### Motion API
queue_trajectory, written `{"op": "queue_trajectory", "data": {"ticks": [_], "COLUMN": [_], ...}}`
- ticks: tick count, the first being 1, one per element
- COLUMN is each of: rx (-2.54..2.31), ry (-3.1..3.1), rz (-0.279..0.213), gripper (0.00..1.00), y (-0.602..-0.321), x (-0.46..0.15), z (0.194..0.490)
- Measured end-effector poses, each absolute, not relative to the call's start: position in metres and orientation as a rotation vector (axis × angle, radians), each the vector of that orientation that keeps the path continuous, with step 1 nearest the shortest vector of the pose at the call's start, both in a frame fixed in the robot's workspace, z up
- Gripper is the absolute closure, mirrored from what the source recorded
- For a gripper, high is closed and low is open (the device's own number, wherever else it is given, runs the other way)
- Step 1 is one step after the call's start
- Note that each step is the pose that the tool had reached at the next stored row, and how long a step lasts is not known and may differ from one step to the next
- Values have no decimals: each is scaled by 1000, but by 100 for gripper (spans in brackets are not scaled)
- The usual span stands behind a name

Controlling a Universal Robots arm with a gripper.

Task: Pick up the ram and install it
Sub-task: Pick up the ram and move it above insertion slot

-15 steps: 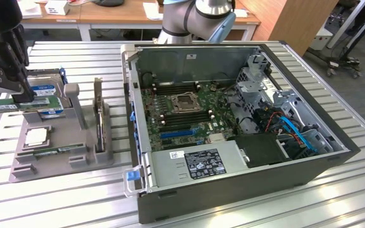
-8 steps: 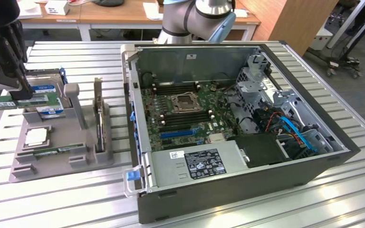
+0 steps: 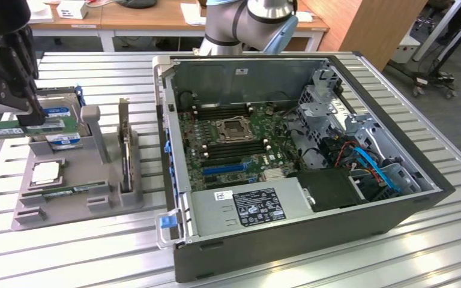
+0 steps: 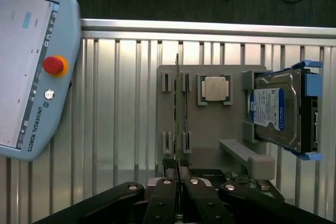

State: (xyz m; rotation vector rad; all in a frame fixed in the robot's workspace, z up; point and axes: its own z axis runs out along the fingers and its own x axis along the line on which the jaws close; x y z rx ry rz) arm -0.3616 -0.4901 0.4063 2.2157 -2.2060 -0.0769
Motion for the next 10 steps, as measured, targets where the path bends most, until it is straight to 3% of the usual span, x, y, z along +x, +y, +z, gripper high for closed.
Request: {"op": "queue_trajectory", "data": {"ticks": [10], "rx": [2216], "ry": [-2206], "rz": [-77], "gripper": [89], "y": [-490], "x": [-340], "z": [406]}}
